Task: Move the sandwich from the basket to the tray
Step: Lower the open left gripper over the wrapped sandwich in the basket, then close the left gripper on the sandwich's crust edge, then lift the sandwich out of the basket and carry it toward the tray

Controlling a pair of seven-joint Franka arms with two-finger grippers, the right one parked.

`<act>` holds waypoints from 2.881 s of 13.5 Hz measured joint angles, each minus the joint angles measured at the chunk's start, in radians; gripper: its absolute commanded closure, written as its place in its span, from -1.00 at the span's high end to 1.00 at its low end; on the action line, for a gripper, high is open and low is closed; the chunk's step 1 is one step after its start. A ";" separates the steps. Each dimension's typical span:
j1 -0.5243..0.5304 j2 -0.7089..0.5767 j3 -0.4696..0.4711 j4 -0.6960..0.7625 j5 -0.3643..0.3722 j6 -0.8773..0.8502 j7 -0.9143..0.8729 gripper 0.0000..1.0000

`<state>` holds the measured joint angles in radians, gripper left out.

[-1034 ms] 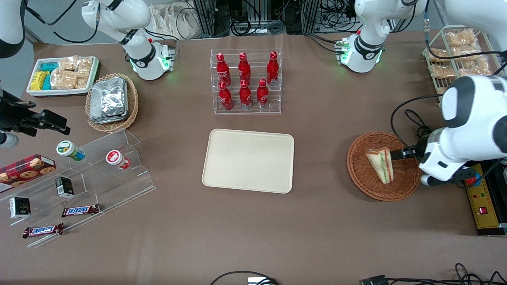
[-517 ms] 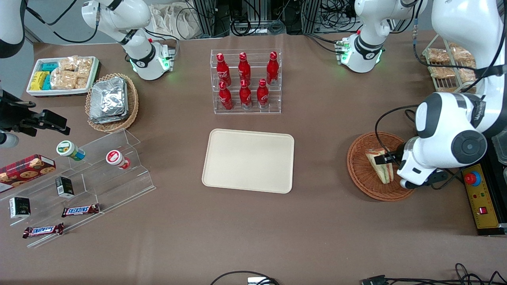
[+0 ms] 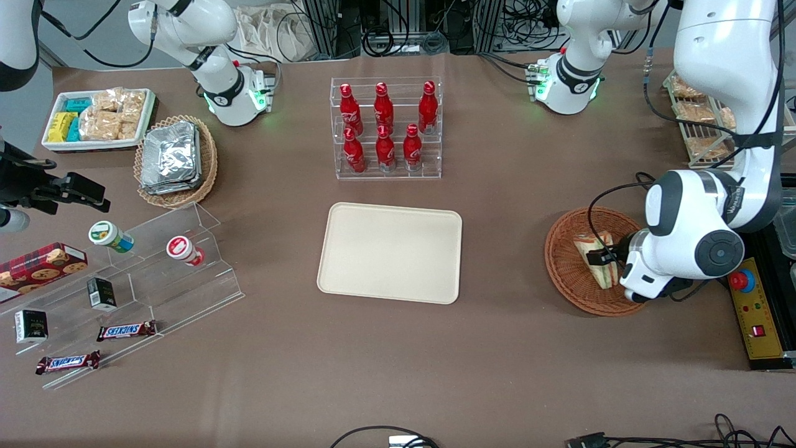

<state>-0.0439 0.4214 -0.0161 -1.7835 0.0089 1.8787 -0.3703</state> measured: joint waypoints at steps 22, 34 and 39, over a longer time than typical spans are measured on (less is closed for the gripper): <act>0.023 0.043 -0.001 -0.139 0.001 0.217 0.000 -0.55; 0.011 -0.149 -0.024 0.018 0.000 -0.053 0.147 -0.66; 0.008 -0.142 -0.142 0.142 -0.001 -0.115 0.212 -0.66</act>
<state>-0.0360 0.2792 -0.1580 -1.6417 0.0074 1.7635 -0.1580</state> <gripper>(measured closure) 0.828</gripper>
